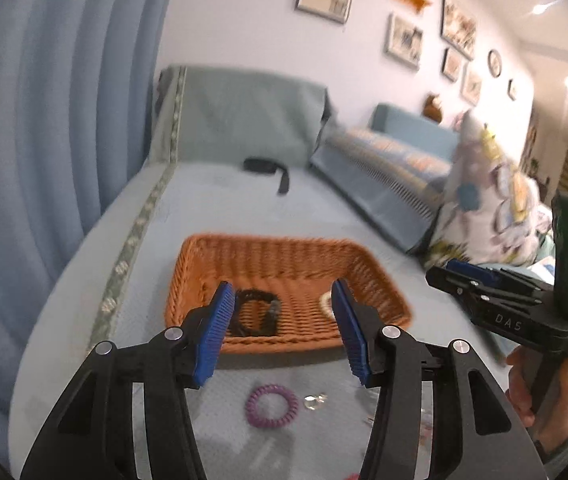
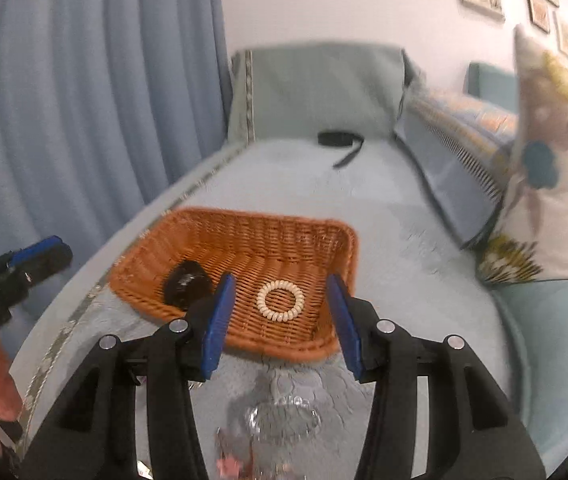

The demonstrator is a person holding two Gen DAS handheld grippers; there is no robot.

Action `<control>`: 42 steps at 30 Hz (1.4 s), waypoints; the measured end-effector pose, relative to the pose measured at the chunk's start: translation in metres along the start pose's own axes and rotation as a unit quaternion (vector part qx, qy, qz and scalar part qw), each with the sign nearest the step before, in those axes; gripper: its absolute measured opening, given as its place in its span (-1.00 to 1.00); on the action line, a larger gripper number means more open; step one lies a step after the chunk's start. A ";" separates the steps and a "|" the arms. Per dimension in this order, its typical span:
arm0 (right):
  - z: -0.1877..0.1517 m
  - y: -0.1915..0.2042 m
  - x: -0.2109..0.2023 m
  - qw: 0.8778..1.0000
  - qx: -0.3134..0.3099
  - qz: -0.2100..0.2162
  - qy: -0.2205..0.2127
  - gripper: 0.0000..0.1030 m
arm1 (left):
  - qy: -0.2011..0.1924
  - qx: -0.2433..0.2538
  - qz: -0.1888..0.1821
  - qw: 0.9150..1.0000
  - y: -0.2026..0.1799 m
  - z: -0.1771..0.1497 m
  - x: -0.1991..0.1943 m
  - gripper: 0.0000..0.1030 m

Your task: Organize jewelry

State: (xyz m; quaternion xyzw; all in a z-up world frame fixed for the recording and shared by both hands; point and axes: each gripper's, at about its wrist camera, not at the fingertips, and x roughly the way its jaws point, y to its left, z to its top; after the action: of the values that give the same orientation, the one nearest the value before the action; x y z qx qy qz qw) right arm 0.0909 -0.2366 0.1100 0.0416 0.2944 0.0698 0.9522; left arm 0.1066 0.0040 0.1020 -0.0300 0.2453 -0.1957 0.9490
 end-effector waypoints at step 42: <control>-0.215 0.025 -0.072 0.990 -0.010 0.054 0.134 -0.58 | 0.174 -0.100 -0.129 0.971 -0.020 -0.169 0.018 -0.76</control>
State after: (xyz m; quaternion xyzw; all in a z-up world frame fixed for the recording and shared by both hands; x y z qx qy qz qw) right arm -0.0923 -0.2151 -0.0243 0.0382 0.4157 0.1287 0.8996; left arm 0.0334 -0.0144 -0.0511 -0.1213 0.4194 -0.2929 0.8507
